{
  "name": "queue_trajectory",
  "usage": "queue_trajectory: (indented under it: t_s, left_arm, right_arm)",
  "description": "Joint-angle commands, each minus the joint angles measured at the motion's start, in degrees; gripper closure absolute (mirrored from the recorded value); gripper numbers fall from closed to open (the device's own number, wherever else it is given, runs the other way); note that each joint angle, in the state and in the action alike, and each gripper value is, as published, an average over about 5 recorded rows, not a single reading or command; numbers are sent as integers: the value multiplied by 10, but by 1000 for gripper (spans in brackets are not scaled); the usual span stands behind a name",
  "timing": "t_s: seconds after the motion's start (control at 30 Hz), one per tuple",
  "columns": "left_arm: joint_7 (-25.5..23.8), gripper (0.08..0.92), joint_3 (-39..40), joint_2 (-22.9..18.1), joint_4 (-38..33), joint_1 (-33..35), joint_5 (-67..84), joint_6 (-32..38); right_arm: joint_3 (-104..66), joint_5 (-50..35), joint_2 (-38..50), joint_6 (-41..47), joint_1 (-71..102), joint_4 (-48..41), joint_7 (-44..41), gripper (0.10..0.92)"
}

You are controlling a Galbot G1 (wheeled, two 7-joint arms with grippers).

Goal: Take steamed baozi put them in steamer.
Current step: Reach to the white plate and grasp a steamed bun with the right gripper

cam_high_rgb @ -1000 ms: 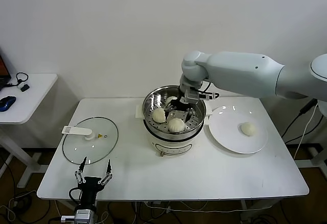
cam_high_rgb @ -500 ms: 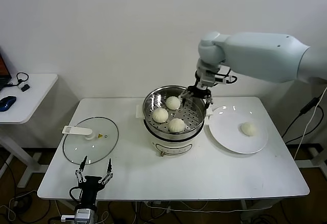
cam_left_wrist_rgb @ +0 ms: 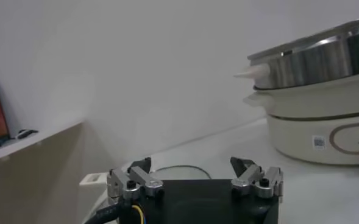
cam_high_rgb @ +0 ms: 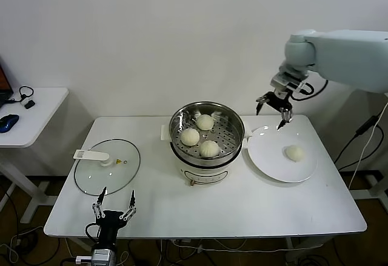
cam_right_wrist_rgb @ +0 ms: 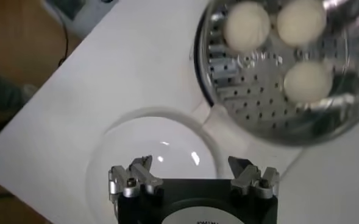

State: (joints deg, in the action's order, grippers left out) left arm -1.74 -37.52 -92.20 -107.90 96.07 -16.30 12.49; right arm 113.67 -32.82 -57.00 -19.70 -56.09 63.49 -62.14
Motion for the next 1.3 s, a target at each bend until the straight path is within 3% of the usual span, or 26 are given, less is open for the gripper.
queue_trajectory:
  t_s: [0.03, 0.67, 1.3]
  left_arm:
    - [0, 177, 0, -28, 5, 0, -1, 1]
    - [2, 177, 2, -28, 22, 16, -17, 11]
    - [5, 177, 4, -28, 30, 28, -33, 21]
  right_arm:
    - [37, -82, 76, 129, 38, -39, 7, 203]
    - [-175, 73, 78, 87, 251, -257, -41, 203]
    - [-364, 184, 57, 78, 388, -367, -25, 203]
